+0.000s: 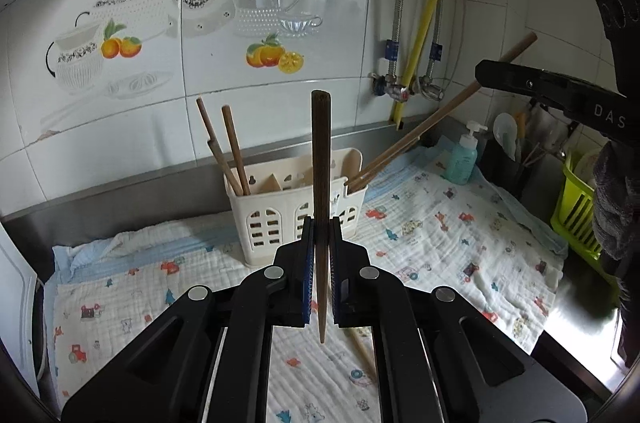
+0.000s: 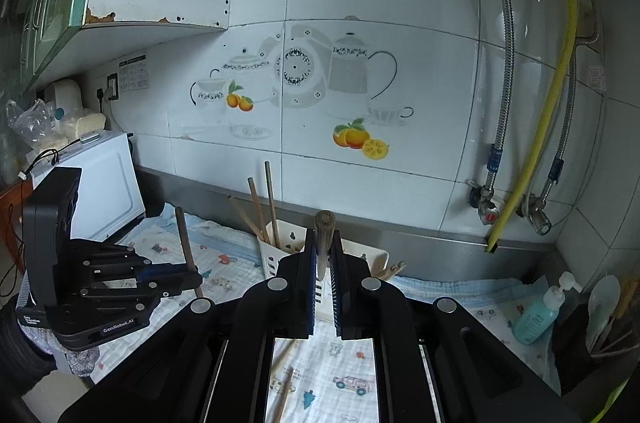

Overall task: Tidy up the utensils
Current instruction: 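Lift both held chopsticks up over the white holder, then drop both chopsticks into the holder and open both tools, then move both open tools back toward the last two chopsticks, then close the right tool on a chopstick while the left tool grasps the last one, then lift both held chopsticks up over the white holder, then insert both chopsticks into the holder and open both tools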

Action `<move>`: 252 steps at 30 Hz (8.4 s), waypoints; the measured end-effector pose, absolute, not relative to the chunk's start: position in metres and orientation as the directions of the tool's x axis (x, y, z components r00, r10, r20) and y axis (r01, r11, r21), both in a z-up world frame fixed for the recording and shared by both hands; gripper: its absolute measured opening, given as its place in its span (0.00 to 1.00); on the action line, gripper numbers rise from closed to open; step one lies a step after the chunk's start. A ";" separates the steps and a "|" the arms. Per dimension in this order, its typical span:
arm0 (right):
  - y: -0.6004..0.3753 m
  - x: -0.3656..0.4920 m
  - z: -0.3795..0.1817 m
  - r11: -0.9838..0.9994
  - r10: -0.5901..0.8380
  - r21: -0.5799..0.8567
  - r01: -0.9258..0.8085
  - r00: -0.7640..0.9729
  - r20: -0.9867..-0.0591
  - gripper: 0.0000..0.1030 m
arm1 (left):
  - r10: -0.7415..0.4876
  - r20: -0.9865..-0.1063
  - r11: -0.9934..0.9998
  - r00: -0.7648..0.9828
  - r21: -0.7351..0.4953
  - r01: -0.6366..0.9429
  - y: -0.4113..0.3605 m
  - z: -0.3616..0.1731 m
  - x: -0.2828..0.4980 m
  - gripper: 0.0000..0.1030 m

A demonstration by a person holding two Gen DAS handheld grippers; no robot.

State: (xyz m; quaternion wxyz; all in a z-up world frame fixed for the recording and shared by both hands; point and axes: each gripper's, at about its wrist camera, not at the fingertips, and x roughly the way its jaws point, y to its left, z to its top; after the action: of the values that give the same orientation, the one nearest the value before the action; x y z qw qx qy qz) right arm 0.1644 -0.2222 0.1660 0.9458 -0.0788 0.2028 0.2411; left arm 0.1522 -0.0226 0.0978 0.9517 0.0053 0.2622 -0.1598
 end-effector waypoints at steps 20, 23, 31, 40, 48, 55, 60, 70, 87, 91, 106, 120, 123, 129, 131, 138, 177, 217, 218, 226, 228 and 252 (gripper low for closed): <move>-0.215 0.247 0.138 0.887 0.369 -0.031 -0.461 0.747 -0.553 0.06 | -0.119 -0.316 0.993 0.941 -0.019 0.119 -0.023 0.160 0.257 0.05; -0.213 0.253 0.129 0.888 0.364 -0.027 -0.460 0.736 -0.571 0.06 | -0.115 -0.354 0.993 0.928 -0.031 0.111 -0.022 0.146 0.269 0.05; -0.206 0.264 0.108 0.890 0.353 -0.021 -0.456 0.717 -0.601 0.06 | -0.140 -0.421 0.990 0.896 -0.057 0.128 -0.017 0.120 0.282 0.08; -0.210 0.250 0.115 0.904 0.338 -0.034 -0.426 0.763 -0.551 0.24 | -0.164 -0.398 0.986 0.903 -0.055 0.156 -0.020 0.131 0.266 0.09; -0.220 0.197 0.116 0.899 0.368 -0.027 -0.437 0.786 -0.497 0.31 | -0.205 -0.347 0.979 0.915 -0.057 0.198 -0.020 0.142 0.217 0.40; -0.222 0.141 0.080 0.892 0.363 -0.047 -0.449 0.776 -0.515 0.32 | -0.231 -0.342 0.972 0.911 -0.045 0.229 -0.023 0.130 0.163 0.44; -0.227 0.113 0.043 0.897 0.360 -0.012 -0.442 0.746 -0.560 0.32 | -0.215 -0.358 0.976 0.909 -0.048 0.212 -0.020 0.107 0.131 0.47; -0.227 0.075 -0.033 0.913 0.344 0.067 -0.402 0.671 -0.657 0.32 | -0.186 -0.450 0.982 0.874 -0.108 0.153 -0.005 0.049 0.099 0.47; -0.220 0.070 -0.093 0.928 0.320 0.117 -0.353 0.600 -0.733 0.23 | -0.127 -0.523 0.987 0.843 -0.152 0.054 0.019 0.000 0.081 0.68; -0.219 0.072 -0.097 0.930 0.315 0.118 -0.347 0.594 -0.741 0.20 | -0.123 -0.535 0.987 0.836 -0.150 0.050 0.018 -0.005 0.080 0.70; -0.222 0.072 -0.105 0.935 0.311 0.130 -0.330 0.588 -0.746 0.06 | -0.146 -0.592 0.988 0.792 -0.123 0.091 -0.011 -0.030 0.082 0.71; -0.241 0.063 -0.077 0.937 0.330 0.154 -0.314 0.647 -0.687 0.06 | -0.204 -0.668 0.979 0.716 -0.124 0.164 -0.064 -0.066 0.091 0.67; -0.244 0.062 -0.073 0.936 0.336 0.162 -0.313 0.657 -0.675 0.06 | -0.213 -0.695 0.976 0.686 -0.121 0.180 -0.072 -0.073 0.097 0.54; -0.249 0.063 -0.073 0.934 0.344 0.174 -0.311 0.660 -0.668 0.06 | -0.230 -0.743 0.973 0.629 -0.151 0.176 -0.080 -0.087 0.110 0.32; -0.250 0.064 -0.075 0.934 0.345 0.177 -0.310 0.659 -0.669 0.06 | -0.232 -0.754 0.972 0.615 -0.157 0.174 -0.083 -0.090 0.113 0.27; -0.254 0.065 -0.076 0.934 0.348 0.189 -0.302 0.660 -0.666 0.06 | -0.240 -0.782 0.970 0.575 -0.176 0.165 -0.091 -0.100 0.122 0.15; -0.240 0.088 0.008 0.914 0.378 0.105 -0.391 0.733 -0.566 0.06 | -0.283 -0.571 0.957 0.770 -0.214 0.194 -0.043 0.001 0.127 0.06; -0.214 0.267 0.115 0.885 0.364 0.023 -0.466 0.658 -0.659 0.06 | -0.119 -0.310 0.991 0.943 0.027 0.134 -0.037 0.180 0.234 0.06; -0.213 0.268 0.113 0.884 0.362 0.021 -0.467 0.655 -0.663 0.06 | -0.115 -0.324 0.992 0.939 0.021 0.128 -0.035 0.177 0.241 0.06; -0.209 0.276 0.105 0.883 0.360 0.023 -0.470 0.643 -0.676 0.06 | -0.131 -0.415 0.991 0.900 -0.037 0.128 -0.021 0.145 0.268 0.06; -0.209 0.278 0.103 0.883 0.360 0.025 -0.470 0.640 -0.678 0.07 | -0.137 -0.429 0.991 0.893 -0.049 0.128 -0.019 0.140 0.270 0.06; -0.201 0.252 0.105 0.897 0.324 -0.031 -0.441 0.705 -0.631 0.33 | -0.160 -0.411 0.987 0.898 -0.066 0.146 -0.007 0.142 0.227 0.43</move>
State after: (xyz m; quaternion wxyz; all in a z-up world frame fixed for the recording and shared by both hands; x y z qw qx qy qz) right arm 0.2518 -0.2014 0.1046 0.9188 -0.0902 0.3229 0.2081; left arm 0.2269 -0.0068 0.1424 0.9740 -0.0166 0.2121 -0.0784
